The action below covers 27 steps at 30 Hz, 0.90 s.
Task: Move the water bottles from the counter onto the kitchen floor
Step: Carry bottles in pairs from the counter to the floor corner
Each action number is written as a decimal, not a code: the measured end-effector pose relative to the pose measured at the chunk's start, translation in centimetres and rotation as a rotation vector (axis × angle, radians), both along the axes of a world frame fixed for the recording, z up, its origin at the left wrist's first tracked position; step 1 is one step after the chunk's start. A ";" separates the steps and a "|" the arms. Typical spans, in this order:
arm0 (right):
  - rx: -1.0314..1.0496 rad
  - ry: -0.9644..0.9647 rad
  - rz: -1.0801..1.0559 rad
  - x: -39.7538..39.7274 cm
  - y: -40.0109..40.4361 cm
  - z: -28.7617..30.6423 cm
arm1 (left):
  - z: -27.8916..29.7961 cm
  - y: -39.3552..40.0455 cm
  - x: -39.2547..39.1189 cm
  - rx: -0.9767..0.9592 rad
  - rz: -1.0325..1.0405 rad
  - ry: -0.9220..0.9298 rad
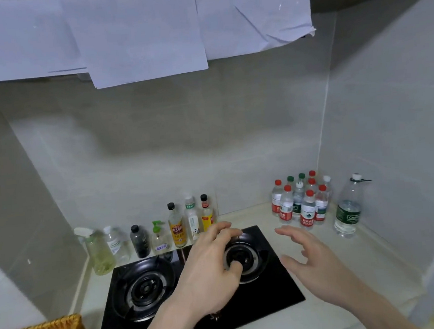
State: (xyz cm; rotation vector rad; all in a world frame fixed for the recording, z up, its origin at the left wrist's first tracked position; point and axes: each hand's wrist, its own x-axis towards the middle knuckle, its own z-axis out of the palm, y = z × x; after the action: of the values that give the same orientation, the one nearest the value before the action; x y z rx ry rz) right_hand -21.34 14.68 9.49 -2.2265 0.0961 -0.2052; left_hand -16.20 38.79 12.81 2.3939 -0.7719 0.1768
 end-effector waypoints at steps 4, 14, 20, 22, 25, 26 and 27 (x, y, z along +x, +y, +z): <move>-0.005 -0.022 -0.021 2.1 -2.2 0.7 | 0.6 -1.6 2.2 -0.023 -0.015 -0.008; 0.003 0.016 -0.013 7.0 -10.9 -0.9 | -0.4 -8.8 6.5 -0.018 0.033 0.014; 0.040 0.078 0.013 10.4 -19.1 -3.7 | -2.4 -16.6 10.1 0.003 0.070 0.063; 0.034 0.099 -0.013 11.8 -22.0 -4.7 | -3.5 -19.4 11.2 0.020 0.078 0.092; 0.016 0.136 -0.072 14.2 -26.3 -6.2 | -5.5 -22.8 13.0 0.039 0.096 0.141; 0.000 0.156 -0.092 15.1 -27.8 -6.5 | -6.0 -23.8 13.6 0.042 0.101 0.164; -0.015 0.158 -0.112 15.9 -29.1 -6.8 | -6.6 -24.8 14.1 0.044 0.105 0.193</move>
State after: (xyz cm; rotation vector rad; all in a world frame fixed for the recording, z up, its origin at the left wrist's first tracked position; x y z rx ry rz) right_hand -5.41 -14.46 2.65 -2.2517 0.3058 -0.0910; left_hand -2.11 14.00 6.22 2.4508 -0.5672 -0.0291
